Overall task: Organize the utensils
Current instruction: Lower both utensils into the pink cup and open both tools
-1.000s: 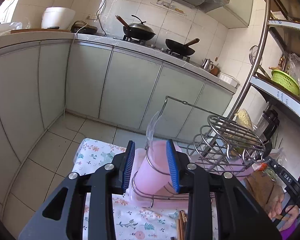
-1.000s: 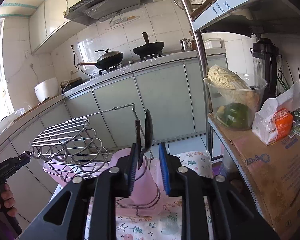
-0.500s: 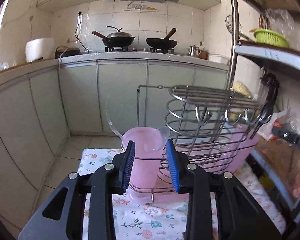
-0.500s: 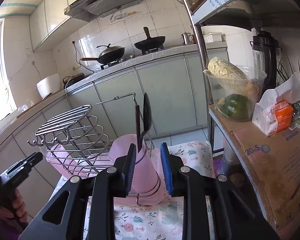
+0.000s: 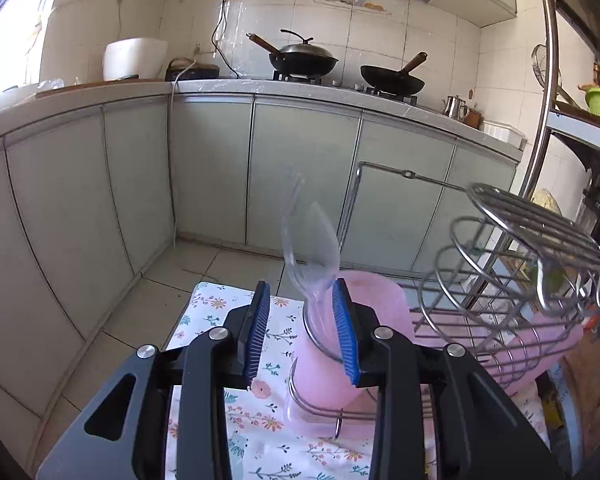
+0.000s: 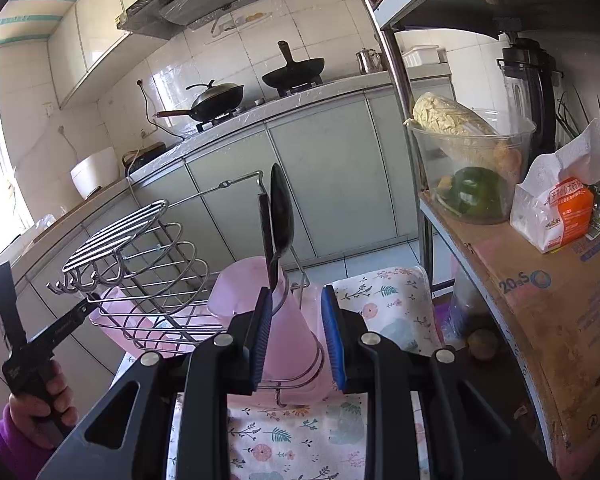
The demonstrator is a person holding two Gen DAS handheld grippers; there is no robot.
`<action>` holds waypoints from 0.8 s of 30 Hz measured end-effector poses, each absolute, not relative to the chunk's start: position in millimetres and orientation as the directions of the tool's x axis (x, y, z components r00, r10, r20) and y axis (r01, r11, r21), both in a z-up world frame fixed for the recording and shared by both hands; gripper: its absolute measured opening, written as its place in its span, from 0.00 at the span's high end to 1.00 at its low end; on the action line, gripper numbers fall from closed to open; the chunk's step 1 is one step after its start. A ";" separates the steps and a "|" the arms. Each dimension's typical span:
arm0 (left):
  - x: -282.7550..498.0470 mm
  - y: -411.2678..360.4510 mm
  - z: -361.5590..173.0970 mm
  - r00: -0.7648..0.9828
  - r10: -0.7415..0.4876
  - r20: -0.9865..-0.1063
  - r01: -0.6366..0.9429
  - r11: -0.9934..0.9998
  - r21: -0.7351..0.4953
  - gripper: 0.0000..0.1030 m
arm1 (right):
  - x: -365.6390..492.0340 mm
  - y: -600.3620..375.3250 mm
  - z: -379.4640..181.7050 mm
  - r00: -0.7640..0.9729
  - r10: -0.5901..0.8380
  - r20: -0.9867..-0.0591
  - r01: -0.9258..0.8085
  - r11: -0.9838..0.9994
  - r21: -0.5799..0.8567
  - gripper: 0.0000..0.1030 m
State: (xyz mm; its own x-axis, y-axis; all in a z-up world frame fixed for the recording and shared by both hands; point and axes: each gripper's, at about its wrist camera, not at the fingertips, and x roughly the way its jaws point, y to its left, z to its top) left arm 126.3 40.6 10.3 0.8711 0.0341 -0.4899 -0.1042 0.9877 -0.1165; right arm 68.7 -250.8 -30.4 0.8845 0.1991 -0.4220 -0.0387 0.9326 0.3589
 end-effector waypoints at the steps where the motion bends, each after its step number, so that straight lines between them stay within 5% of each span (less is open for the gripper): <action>1: 128.9 43.0 11.4 0.871 0.020 -0.490 -0.095 0.987 -0.128 0.68 | 68.8 -249.5 -30.8 0.883 0.200 -0.424 -0.041 0.933 0.356 0.76; 24: 130.1 85.7 61.6 0.874 -0.121 -0.471 -0.045 0.944 -0.327 0.73 | 51.5 -224.8 -27.0 0.874 0.239 -0.422 -0.107 0.944 0.313 0.76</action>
